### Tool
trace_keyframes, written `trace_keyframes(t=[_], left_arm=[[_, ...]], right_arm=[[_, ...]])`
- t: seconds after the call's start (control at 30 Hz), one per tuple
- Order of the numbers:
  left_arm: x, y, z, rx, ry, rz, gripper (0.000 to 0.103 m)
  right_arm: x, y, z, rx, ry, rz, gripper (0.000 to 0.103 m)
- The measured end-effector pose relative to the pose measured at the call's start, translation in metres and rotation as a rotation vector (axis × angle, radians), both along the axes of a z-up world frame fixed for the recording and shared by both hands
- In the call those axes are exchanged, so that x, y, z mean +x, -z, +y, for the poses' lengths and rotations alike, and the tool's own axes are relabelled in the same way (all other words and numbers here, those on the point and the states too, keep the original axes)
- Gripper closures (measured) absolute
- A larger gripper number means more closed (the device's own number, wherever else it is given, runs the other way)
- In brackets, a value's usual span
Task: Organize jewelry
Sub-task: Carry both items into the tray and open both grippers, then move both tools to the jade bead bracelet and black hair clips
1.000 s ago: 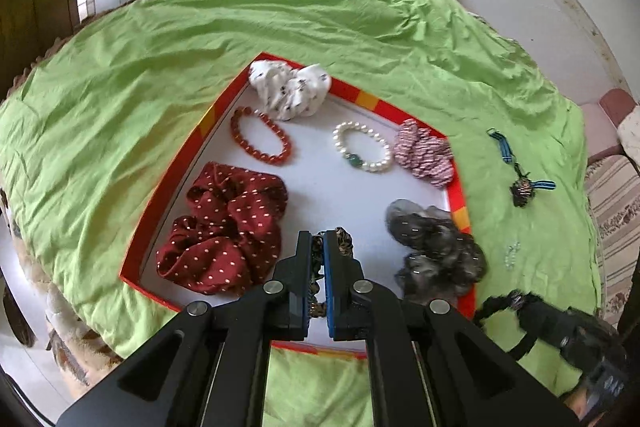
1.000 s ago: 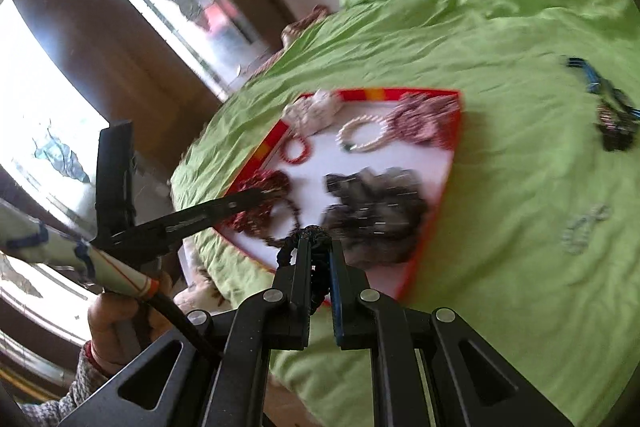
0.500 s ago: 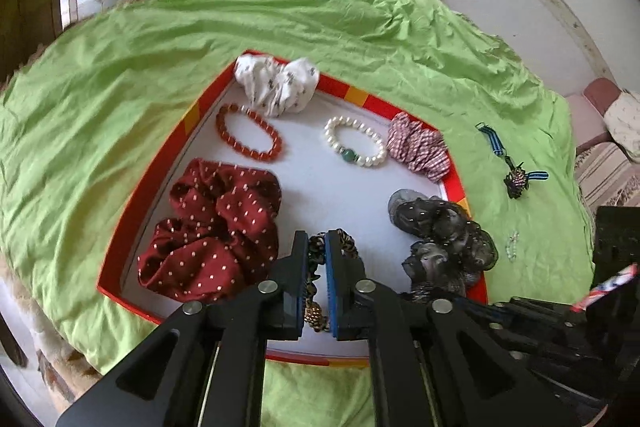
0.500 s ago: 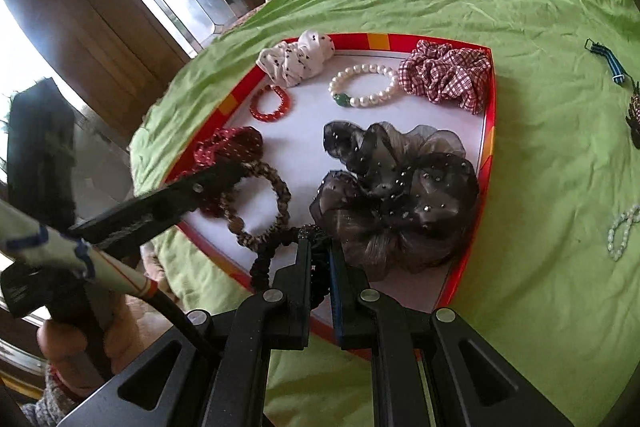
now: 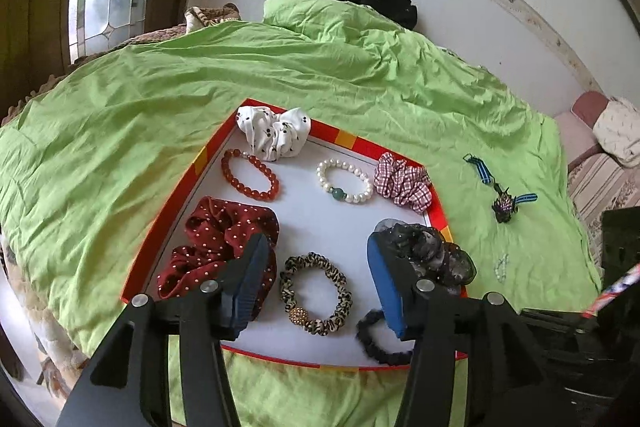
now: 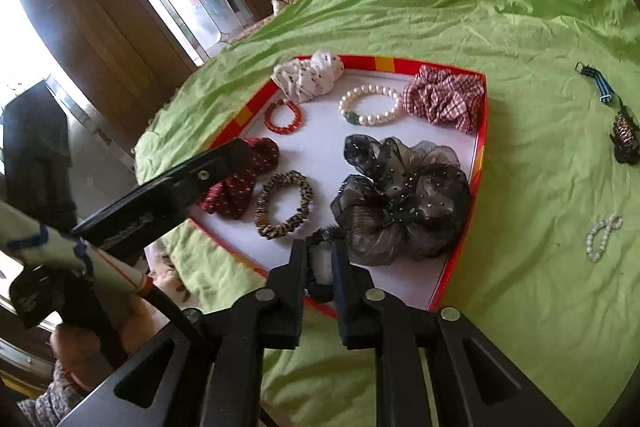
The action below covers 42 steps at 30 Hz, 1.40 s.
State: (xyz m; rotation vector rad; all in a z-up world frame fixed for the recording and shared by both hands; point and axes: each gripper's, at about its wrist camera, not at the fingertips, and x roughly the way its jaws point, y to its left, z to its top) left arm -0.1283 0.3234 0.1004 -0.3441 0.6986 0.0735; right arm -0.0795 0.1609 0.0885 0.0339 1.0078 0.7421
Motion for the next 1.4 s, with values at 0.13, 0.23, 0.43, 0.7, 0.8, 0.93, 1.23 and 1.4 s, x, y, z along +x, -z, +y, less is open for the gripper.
trace_keyframes(t=[0.13, 0.23, 0.43, 0.7, 0.8, 0.93, 1.23, 1.4], left_arm=[[-0.004, -0.002, 0.001, -0.003, -0.015, -0.02, 0.043], [-0.004, -0.002, 0.002, -0.006, -0.022, -0.02, 0.042], [-0.005, -0.001, 0.004, -0.015, -0.039, -0.019, 0.039], [-0.003, -0.001, 0.004, -0.022, -0.053, -0.022, 0.035], [-0.001, 0.0, 0.002, -0.014, -0.054, -0.018, 0.035], [0.005, 0.002, -0.002, 0.008, -0.06, -0.005, 0.035], [0.0, -0.011, -0.026, 0.086, -0.079, 0.008, 0.035], [-0.02, -0.03, -0.051, 0.134, -0.076, 0.011, 0.034]], right_arm=[[-0.009, -0.012, -0.014, 0.018, 0.012, -0.024, 0.075], [-0.013, -0.019, -0.026, 0.04, 0.024, -0.025, 0.075], [-0.017, -0.034, -0.06, 0.089, 0.07, -0.038, 0.067], [-0.008, -0.041, -0.121, 0.106, 0.191, -0.073, 0.061], [0.0, -0.038, -0.142, 0.121, 0.238, -0.064, 0.061], [0.012, -0.029, -0.169, 0.135, 0.296, -0.05, 0.061], [0.015, -0.016, -0.212, 0.143, 0.367, -0.031, 0.061], [0.005, -0.02, -0.235, 0.145, 0.403, -0.049, 0.06]])
